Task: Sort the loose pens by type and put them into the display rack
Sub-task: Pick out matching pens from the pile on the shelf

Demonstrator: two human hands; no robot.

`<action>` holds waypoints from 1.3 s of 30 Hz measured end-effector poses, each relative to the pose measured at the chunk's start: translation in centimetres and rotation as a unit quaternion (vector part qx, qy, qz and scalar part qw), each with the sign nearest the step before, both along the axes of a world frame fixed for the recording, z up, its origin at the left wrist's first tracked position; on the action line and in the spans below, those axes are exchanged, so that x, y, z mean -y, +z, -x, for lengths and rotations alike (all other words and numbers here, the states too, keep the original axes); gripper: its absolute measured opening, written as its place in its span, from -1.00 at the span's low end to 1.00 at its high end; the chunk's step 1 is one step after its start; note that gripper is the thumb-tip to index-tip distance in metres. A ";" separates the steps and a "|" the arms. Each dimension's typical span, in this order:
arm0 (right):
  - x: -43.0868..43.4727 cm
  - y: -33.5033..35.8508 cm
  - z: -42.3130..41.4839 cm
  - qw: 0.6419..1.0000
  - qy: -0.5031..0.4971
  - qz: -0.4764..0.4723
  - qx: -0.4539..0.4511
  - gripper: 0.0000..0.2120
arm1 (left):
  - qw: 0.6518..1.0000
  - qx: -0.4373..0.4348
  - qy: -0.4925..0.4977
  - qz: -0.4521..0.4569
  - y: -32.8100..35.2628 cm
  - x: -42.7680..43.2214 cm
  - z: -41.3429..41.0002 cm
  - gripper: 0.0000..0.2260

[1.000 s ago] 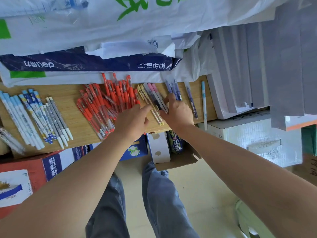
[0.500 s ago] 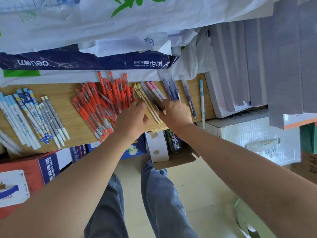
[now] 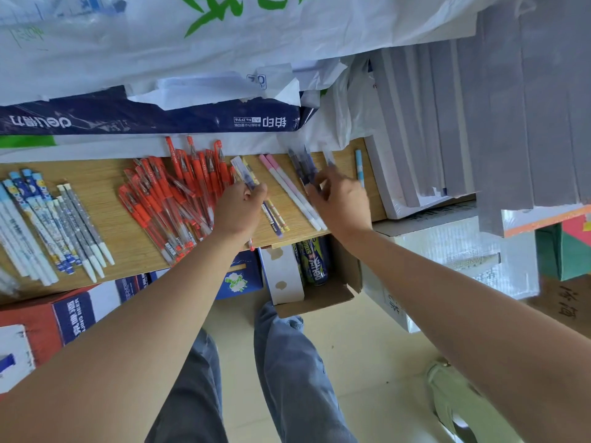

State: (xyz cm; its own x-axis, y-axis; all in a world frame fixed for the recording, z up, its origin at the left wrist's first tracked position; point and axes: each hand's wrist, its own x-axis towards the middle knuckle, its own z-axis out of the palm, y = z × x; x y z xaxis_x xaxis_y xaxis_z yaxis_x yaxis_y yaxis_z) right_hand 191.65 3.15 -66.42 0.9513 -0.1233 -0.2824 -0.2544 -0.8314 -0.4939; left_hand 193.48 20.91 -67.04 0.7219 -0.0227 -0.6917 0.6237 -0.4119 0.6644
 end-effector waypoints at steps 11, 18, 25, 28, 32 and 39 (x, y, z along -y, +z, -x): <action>-0.2 -0.7 -1.4 0.983 0.022 0.114 -0.143 -0.61 | 0.998 0.018 -0.052 -0.009 0.3 -0.1 0.3 -0.57; -0.5 -0.1 -2.0 0.961 0.107 0.180 -0.182 -0.62 | 0.998 0.009 -0.056 -0.015 0.1 0.1 0.0 -0.39; 0.3 0.2 -2.0 0.963 0.121 0.134 -0.202 -0.80 | 0.996 0.025 -0.083 -0.022 -0.2 0.0 -0.3 -0.58; 1.4 0.5 -1.6 0.973 0.084 0.073 -0.203 -0.79 | 0.987 0.073 -0.128 -0.059 -0.1 0.5 -0.3 -0.67; 2.2 0.8 -1.1 0.969 0.091 0.030 -0.229 -0.80 | 0.970 0.097 -0.219 -0.047 0.4 1.9 -0.3 -0.82; 2.4 0.1 -0.6 0.977 0.047 -0.003 -0.207 -0.77 | 0.936 0.125 -0.301 -0.134 -0.9 3.2 -0.1 -0.77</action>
State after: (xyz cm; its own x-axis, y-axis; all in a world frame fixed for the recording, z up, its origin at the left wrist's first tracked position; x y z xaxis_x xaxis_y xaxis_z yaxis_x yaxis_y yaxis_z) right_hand 192.21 0.71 -66.28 0.7624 -0.0383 -0.6460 -0.3567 -0.8578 -0.3701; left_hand 193.61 17.72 -67.92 0.7737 -0.3271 -0.5426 0.0648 -0.8111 0.5813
